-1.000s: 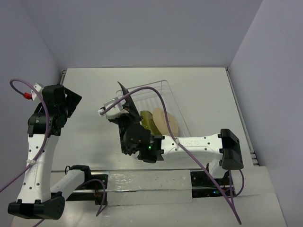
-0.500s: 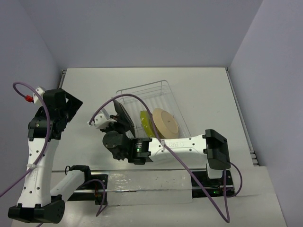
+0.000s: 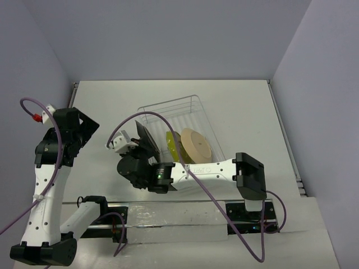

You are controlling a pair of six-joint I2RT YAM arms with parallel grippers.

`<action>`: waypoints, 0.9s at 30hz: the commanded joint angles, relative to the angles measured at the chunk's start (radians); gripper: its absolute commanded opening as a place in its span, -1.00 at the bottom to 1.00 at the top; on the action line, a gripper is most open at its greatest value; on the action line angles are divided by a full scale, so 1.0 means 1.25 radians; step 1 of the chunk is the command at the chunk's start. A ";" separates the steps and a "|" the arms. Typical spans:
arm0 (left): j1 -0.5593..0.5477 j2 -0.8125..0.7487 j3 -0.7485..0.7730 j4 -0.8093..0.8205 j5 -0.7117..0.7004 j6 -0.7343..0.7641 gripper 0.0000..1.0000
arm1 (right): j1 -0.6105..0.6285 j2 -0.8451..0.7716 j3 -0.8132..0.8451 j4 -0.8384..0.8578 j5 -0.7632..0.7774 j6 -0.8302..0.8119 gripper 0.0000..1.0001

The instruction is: Load the plates into the dish rack

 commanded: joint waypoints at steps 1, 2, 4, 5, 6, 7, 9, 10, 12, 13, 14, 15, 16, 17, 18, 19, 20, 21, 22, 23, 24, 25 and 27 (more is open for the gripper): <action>-0.004 -0.015 -0.005 0.012 0.006 0.023 0.99 | -0.008 -0.004 0.005 0.126 0.081 0.004 -1.00; -0.004 -0.012 -0.003 0.010 0.003 0.023 0.99 | -0.015 -0.013 -0.006 0.150 0.086 -0.003 -1.00; -0.004 -0.010 0.000 0.005 -0.001 0.022 0.99 | -0.022 -0.026 -0.013 0.133 0.088 0.025 -1.00; -0.004 -0.009 0.001 0.003 -0.003 0.022 0.99 | -0.024 -0.030 -0.014 0.112 0.086 0.047 -1.00; -0.004 -0.009 0.000 0.004 -0.003 0.024 0.99 | -0.023 -0.033 -0.021 0.106 0.080 0.057 -1.00; -0.004 -0.010 -0.002 0.008 0.001 0.028 0.99 | -0.025 -0.036 -0.035 0.104 0.066 0.069 -1.00; -0.004 -0.011 -0.003 0.007 0.005 0.034 0.99 | -0.023 -0.036 -0.056 0.098 0.062 0.092 -1.00; -0.004 -0.012 -0.004 0.007 0.005 0.036 0.99 | -0.023 -0.034 -0.060 0.087 0.067 0.109 -1.00; -0.004 -0.013 -0.006 0.007 0.002 0.038 0.99 | -0.023 -0.029 -0.064 0.051 0.074 0.163 -1.00; -0.004 -0.014 -0.007 0.006 0.002 0.038 0.99 | -0.023 -0.030 -0.064 0.026 0.074 0.180 -1.00; -0.004 -0.015 -0.008 0.007 0.002 0.038 0.99 | -0.023 -0.030 -0.065 0.010 0.074 0.205 -1.00; -0.004 -0.014 -0.009 0.008 0.005 0.040 0.99 | -0.023 -0.031 -0.067 -0.002 0.075 0.231 -1.00; -0.004 -0.014 -0.010 0.010 0.010 0.043 0.99 | -0.022 -0.031 -0.069 -0.015 0.075 0.249 -1.00; -0.004 -0.014 -0.010 0.010 0.012 0.047 0.99 | -0.022 -0.033 -0.069 -0.030 0.078 0.266 -1.00; -0.005 -0.013 -0.006 0.007 0.012 0.049 0.99 | -0.021 -0.034 -0.067 -0.064 0.082 0.319 -1.00; -0.004 -0.013 -0.003 0.005 0.011 0.049 0.99 | -0.018 -0.034 -0.066 -0.098 0.083 0.331 -1.00; -0.004 -0.014 0.000 0.002 0.007 0.050 0.99 | -0.015 -0.034 -0.061 -0.141 0.087 0.385 -1.00; -0.005 -0.015 0.003 0.000 0.005 0.052 0.99 | -0.011 -0.034 -0.058 -0.173 0.090 0.429 -1.00; -0.005 -0.017 0.004 0.000 0.004 0.053 0.99 | -0.007 -0.033 -0.057 -0.194 0.096 0.454 -1.00; -0.004 -0.021 0.005 0.000 0.004 0.056 0.99 | 0.002 -0.030 -0.055 -0.226 0.107 0.486 -0.96; -0.004 -0.025 0.006 0.000 0.004 0.059 0.99 | 0.009 -0.027 -0.051 -0.272 0.122 0.518 -0.89; -0.004 -0.026 0.006 0.002 0.003 0.063 0.99 | 0.014 -0.023 -0.047 -0.322 0.136 0.546 -0.85; -0.004 -0.028 0.007 0.003 0.000 0.070 0.99 | 0.031 -0.004 -0.010 -0.426 0.150 0.686 -0.73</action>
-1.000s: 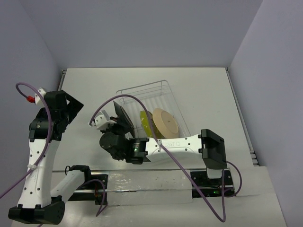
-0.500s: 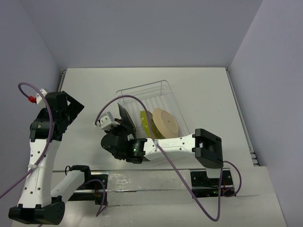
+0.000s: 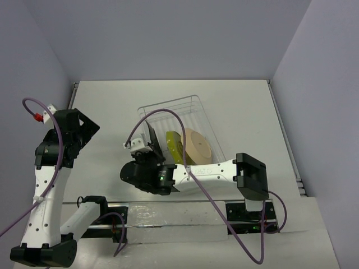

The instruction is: Load the plates into the dish rack

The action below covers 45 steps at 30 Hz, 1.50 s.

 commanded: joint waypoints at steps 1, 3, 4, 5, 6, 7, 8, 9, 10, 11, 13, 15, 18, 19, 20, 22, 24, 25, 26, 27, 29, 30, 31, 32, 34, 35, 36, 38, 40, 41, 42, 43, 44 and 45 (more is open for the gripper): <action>-0.004 -0.018 0.017 0.003 0.001 0.030 0.99 | 0.037 0.019 0.073 -0.303 0.055 0.366 -0.68; -0.004 -0.019 0.017 0.004 0.005 0.036 0.99 | 0.048 0.056 0.134 -0.535 0.070 0.540 -0.62; -0.004 -0.021 0.015 0.005 0.009 0.039 0.99 | 0.056 0.083 0.177 -0.623 0.084 0.654 -0.57; -0.004 -0.023 0.012 0.006 0.012 0.039 0.99 | 0.061 0.103 0.231 -0.780 0.093 0.730 -0.53; -0.004 -0.026 0.010 0.007 0.012 0.040 0.99 | 0.066 0.149 0.272 -0.902 0.101 0.902 -0.50; -0.004 -0.029 0.008 0.007 0.016 0.042 0.99 | 0.071 0.180 0.309 -0.988 0.106 0.973 -0.41; -0.005 -0.030 0.008 0.007 0.019 0.043 0.99 | 0.075 0.197 0.325 -1.018 0.100 0.975 -0.31; -0.005 -0.031 0.008 0.006 0.021 0.044 0.99 | 0.080 0.207 0.329 -1.019 0.087 0.975 -0.23; -0.004 -0.031 0.009 0.005 0.024 0.046 0.99 | 0.084 0.208 0.329 -1.020 0.078 0.993 -0.15; -0.004 -0.032 0.011 0.005 0.025 0.048 0.99 | 0.089 0.204 0.327 -1.020 0.073 1.013 -0.04; -0.004 -0.034 0.015 -0.001 0.025 0.051 0.99 | 0.094 0.197 0.320 -1.020 0.059 1.038 0.25; -0.005 -0.037 0.022 -0.007 0.023 0.056 0.99 | 0.094 0.184 0.301 -1.020 0.046 1.063 0.37; -0.004 -0.042 0.025 -0.011 0.021 0.060 0.99 | 0.096 0.175 0.286 -1.020 0.032 1.084 0.42; -0.004 -0.044 0.025 -0.011 0.022 0.061 0.99 | 0.096 0.174 0.287 -1.020 0.029 1.084 0.45; -0.004 -0.047 0.025 -0.012 0.023 0.062 0.99 | 0.097 0.172 0.288 -1.020 0.025 1.085 0.48; -0.004 -0.052 0.025 -0.011 0.025 0.065 0.99 | 0.103 0.168 0.297 -1.020 0.020 1.085 0.55; -0.004 -0.050 0.029 -0.013 0.024 0.068 0.99 | 0.118 0.161 0.320 -1.020 0.021 1.073 0.65; -0.004 -0.050 0.032 -0.014 0.024 0.070 0.99 | 0.122 0.156 0.334 -1.020 0.018 1.068 0.67; -0.004 -0.050 0.034 -0.014 0.023 0.070 0.99 | 0.125 0.156 0.345 -1.020 0.017 1.067 0.71; -0.004 -0.050 0.035 -0.012 0.024 0.072 0.99 | 0.130 0.153 0.365 -1.020 0.003 1.060 0.75; -0.004 -0.049 0.037 -0.009 0.026 0.075 0.99 | 0.135 0.144 0.387 -1.011 -0.039 1.048 0.81; -0.004 -0.048 0.039 -0.009 0.028 0.076 0.99 | 0.138 0.132 0.384 -0.987 -0.055 1.026 0.83; -0.004 -0.048 0.041 -0.008 0.029 0.078 0.99 | 0.140 0.120 0.381 -0.962 -0.072 1.004 0.85; -0.004 -0.047 0.042 -0.007 0.030 0.079 0.99 | 0.140 0.105 0.369 -0.931 -0.104 0.983 0.86; -0.005 -0.045 0.043 -0.006 0.035 0.079 0.99 | 0.141 0.054 0.306 -0.799 -0.163 0.888 0.87; -0.004 -0.048 0.044 -0.005 0.035 0.080 0.99 | 0.141 0.031 0.278 -0.741 -0.190 0.852 0.88; -0.004 -0.048 0.044 -0.004 0.036 0.081 0.99 | 0.140 0.007 0.245 -0.678 -0.193 0.807 0.88; -0.004 -0.052 0.049 -0.007 0.037 0.081 0.99 | 0.140 -0.057 0.140 -0.430 -0.297 0.694 0.92; -0.004 -0.054 0.052 -0.010 0.039 0.084 0.99 | 0.140 -0.102 0.090 -0.329 -0.351 0.607 0.98; -0.004 -0.054 0.055 -0.012 0.041 0.084 0.99 | 0.139 -0.115 0.089 -0.321 -0.365 0.580 0.99; -0.004 -0.055 0.058 -0.015 0.046 0.086 0.99 | 0.137 -0.130 0.092 -0.297 -0.376 0.541 0.99; -0.004 -0.055 0.062 -0.017 0.048 0.086 0.99 | 0.134 -0.140 0.107 -0.297 -0.387 0.515 0.99; -0.004 -0.058 0.063 -0.017 0.051 0.089 0.99 | 0.130 -0.152 0.113 -0.290 -0.402 0.486 0.99; -0.004 -0.058 0.066 -0.017 0.058 0.091 0.99 | 0.121 -0.179 0.109 -0.255 -0.445 0.436 0.99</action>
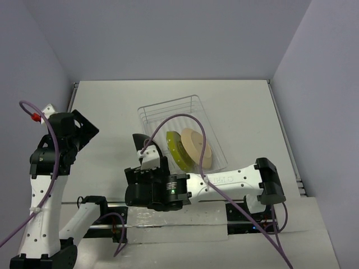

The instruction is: Load the plates into the dish rack

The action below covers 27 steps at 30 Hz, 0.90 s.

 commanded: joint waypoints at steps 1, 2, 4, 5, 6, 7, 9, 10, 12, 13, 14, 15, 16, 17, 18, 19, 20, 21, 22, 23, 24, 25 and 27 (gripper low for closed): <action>-0.004 -0.011 0.048 -0.001 0.027 0.022 0.99 | -0.017 -0.086 0.005 0.224 -0.119 -0.199 0.99; -0.004 -0.012 0.052 -0.001 0.029 0.024 0.99 | -0.036 -0.121 -0.007 0.252 -0.169 -0.233 0.99; -0.004 -0.011 0.062 -0.003 0.029 0.028 0.99 | -0.092 -0.195 -0.026 0.274 -0.263 -0.274 0.99; -0.004 -0.010 0.067 -0.004 0.030 0.030 0.99 | -0.122 -0.222 -0.032 0.269 -0.294 -0.281 0.99; -0.004 -0.010 0.071 -0.002 0.034 0.035 0.99 | -0.154 -0.247 -0.040 0.263 -0.323 -0.286 0.99; -0.004 -0.009 0.074 0.000 0.043 0.040 0.99 | -0.214 -0.287 -0.062 0.256 -0.368 -0.286 0.99; -0.004 -0.006 0.081 0.004 0.062 0.052 0.99 | -0.346 -0.372 -0.109 0.242 -0.463 -0.284 0.99; -0.005 -0.005 0.082 0.004 0.060 0.054 0.99 | -0.391 -0.438 -0.156 0.235 -0.468 -0.264 0.99; -0.004 -0.006 0.078 0.011 0.054 0.061 0.99 | -0.500 -0.522 -0.207 0.209 -0.455 -0.262 0.99; -0.005 -0.006 0.074 0.017 0.050 0.064 0.99 | -0.566 -0.567 -0.234 0.189 -0.441 -0.263 0.99; -0.004 -0.006 0.070 0.023 0.046 0.066 0.99 | -0.621 -0.596 -0.249 0.168 -0.437 -0.262 0.99; -0.004 -0.006 0.065 0.032 0.047 0.066 0.99 | -0.714 -0.641 -0.281 0.145 -0.455 -0.267 0.99; -0.004 -0.006 0.062 0.038 0.045 0.065 0.99 | -0.773 -0.665 -0.304 0.132 -0.471 -0.272 0.99; -0.004 -0.005 0.060 0.043 0.043 0.064 0.99 | -0.825 -0.684 -0.324 0.122 -0.486 -0.277 0.99; -0.004 -0.005 0.059 0.049 0.042 0.064 0.99 | -0.877 -0.698 -0.342 0.109 -0.500 -0.279 0.99; -0.004 -0.004 0.057 0.056 0.042 0.063 0.99 | -0.927 -0.708 -0.358 0.098 -0.519 -0.285 0.99; -0.003 0.001 0.054 0.064 0.042 0.059 0.99 | -0.997 -0.713 -0.392 0.090 -0.565 -0.296 0.99; -0.003 0.006 0.050 0.073 0.041 0.055 0.99 | -1.070 -0.718 -0.428 0.081 -0.616 -0.308 0.99; -0.003 0.011 0.048 0.079 0.039 0.050 0.99 | -1.117 -0.712 -0.447 0.084 -0.637 -0.318 0.99; -0.004 0.016 0.046 0.086 0.036 0.046 0.99 | -1.165 -0.706 -0.462 0.087 -0.653 -0.324 0.99; -0.004 0.020 0.044 0.094 0.033 0.042 0.99 | -1.209 -0.699 -0.472 0.090 -0.661 -0.326 0.99; -0.004 0.026 0.041 0.097 0.031 0.040 0.99 | -1.234 -0.687 -0.482 0.096 -0.663 -0.327 0.99; -0.004 0.040 0.032 0.121 0.027 0.033 0.99 | -1.286 -0.655 -0.498 0.112 -0.645 -0.327 0.99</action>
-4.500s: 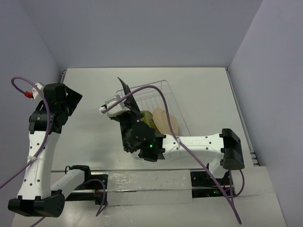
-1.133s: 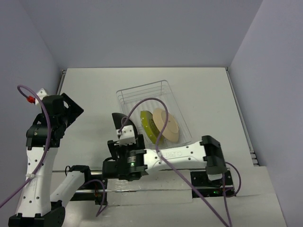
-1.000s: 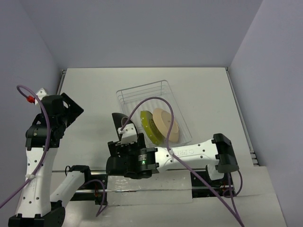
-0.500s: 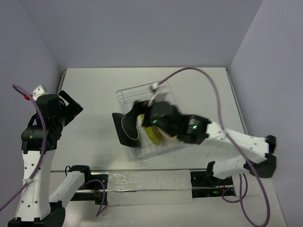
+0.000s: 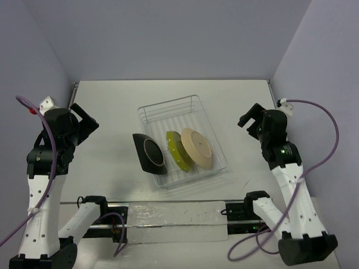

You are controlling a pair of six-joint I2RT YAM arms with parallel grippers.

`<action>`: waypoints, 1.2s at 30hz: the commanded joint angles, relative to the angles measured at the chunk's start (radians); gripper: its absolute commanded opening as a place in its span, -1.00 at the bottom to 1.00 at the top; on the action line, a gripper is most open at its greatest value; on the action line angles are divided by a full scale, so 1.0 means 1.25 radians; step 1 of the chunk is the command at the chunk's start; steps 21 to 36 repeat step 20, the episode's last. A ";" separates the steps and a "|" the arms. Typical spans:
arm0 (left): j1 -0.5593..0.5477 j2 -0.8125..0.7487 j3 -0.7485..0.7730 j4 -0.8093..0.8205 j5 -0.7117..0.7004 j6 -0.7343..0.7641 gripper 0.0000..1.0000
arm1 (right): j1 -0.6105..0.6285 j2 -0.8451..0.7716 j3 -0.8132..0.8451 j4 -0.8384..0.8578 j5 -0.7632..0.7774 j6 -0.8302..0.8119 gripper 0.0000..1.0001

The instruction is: Load the plates into the dish rack

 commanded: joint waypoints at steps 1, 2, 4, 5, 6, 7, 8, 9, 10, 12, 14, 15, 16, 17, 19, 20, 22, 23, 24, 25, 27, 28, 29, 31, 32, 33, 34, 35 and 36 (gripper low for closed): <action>-0.004 0.026 -0.017 0.078 -0.012 -0.015 0.99 | -0.091 0.060 -0.032 0.001 -0.047 -0.028 0.99; -0.003 0.030 -0.019 0.085 -0.014 -0.017 0.99 | -0.105 0.068 -0.032 0.010 -0.039 -0.026 0.99; -0.003 0.040 -0.022 0.093 -0.019 -0.022 0.99 | -0.121 0.077 -0.033 0.034 -0.020 -0.017 0.99; -0.003 0.045 -0.025 0.100 -0.023 -0.024 0.99 | -0.123 0.075 -0.033 0.055 -0.016 -0.018 0.99; -0.003 0.050 -0.028 0.107 -0.024 -0.025 0.99 | -0.123 0.070 -0.032 0.075 -0.014 -0.020 0.99; -0.003 0.051 -0.031 0.112 -0.024 -0.024 0.99 | -0.123 0.064 -0.035 0.091 -0.012 -0.023 0.99; -0.004 0.055 -0.033 0.117 -0.024 -0.026 0.99 | -0.123 0.054 -0.036 0.108 -0.004 -0.023 0.99; -0.003 0.056 -0.034 0.120 -0.029 -0.029 0.99 | -0.123 0.046 -0.039 0.117 0.012 -0.017 0.99; -0.003 0.056 -0.036 0.123 -0.036 -0.033 0.99 | -0.123 0.037 -0.041 0.125 0.031 -0.011 0.99; -0.001 0.051 -0.042 0.127 -0.047 -0.037 0.99 | -0.123 0.014 -0.045 0.140 0.059 -0.003 0.99; 0.004 0.042 -0.048 0.136 -0.043 -0.037 0.99 | -0.123 0.000 -0.054 0.154 0.071 -0.008 0.99; 0.005 0.040 -0.051 0.140 -0.042 -0.038 0.99 | -0.123 -0.007 -0.056 0.159 0.075 -0.010 0.99; 0.007 0.035 -0.056 0.146 -0.041 -0.038 0.99 | -0.123 -0.015 -0.061 0.165 0.077 -0.016 0.99; 0.011 0.028 -0.061 0.151 -0.037 -0.037 0.99 | -0.123 -0.022 -0.066 0.170 0.079 -0.022 0.99; 0.015 0.023 -0.069 0.155 -0.037 -0.039 0.99 | -0.123 -0.031 -0.078 0.176 0.083 -0.033 0.99; 0.015 0.023 -0.070 0.153 -0.043 -0.041 0.99 | -0.123 -0.033 -0.082 0.179 0.086 -0.034 0.99; 0.015 0.023 -0.070 0.153 -0.043 -0.041 0.99 | -0.123 -0.033 -0.082 0.179 0.086 -0.034 0.99; 0.015 0.023 -0.070 0.153 -0.043 -0.041 0.99 | -0.123 -0.033 -0.082 0.179 0.086 -0.034 0.99; 0.015 0.023 -0.070 0.153 -0.043 -0.041 0.99 | -0.123 -0.033 -0.082 0.179 0.086 -0.034 0.99; 0.015 0.023 -0.070 0.153 -0.043 -0.041 0.99 | -0.123 -0.033 -0.082 0.179 0.086 -0.034 0.99; 0.015 0.023 -0.070 0.153 -0.043 -0.041 0.99 | -0.123 -0.033 -0.082 0.179 0.086 -0.034 0.99; 0.015 0.023 -0.070 0.153 -0.043 -0.041 0.99 | -0.123 -0.033 -0.082 0.179 0.086 -0.034 0.99; 0.015 0.023 -0.070 0.153 -0.043 -0.041 0.99 | -0.123 -0.033 -0.082 0.179 0.086 -0.034 0.99; 0.015 0.023 -0.070 0.153 -0.043 -0.041 0.99 | -0.123 -0.033 -0.082 0.179 0.086 -0.034 0.99; 0.015 0.023 -0.070 0.153 -0.043 -0.041 0.99 | -0.123 -0.033 -0.082 0.179 0.086 -0.034 0.99; 0.015 0.023 -0.070 0.153 -0.043 -0.041 0.99 | -0.123 -0.033 -0.082 0.179 0.086 -0.034 0.99; 0.015 0.023 -0.070 0.153 -0.043 -0.041 0.99 | -0.123 -0.033 -0.082 0.179 0.086 -0.034 0.99; 0.015 0.023 -0.070 0.153 -0.043 -0.041 0.99 | -0.123 -0.033 -0.082 0.179 0.086 -0.034 0.99; 0.015 0.023 -0.070 0.153 -0.043 -0.041 0.99 | -0.123 -0.033 -0.082 0.179 0.086 -0.034 0.99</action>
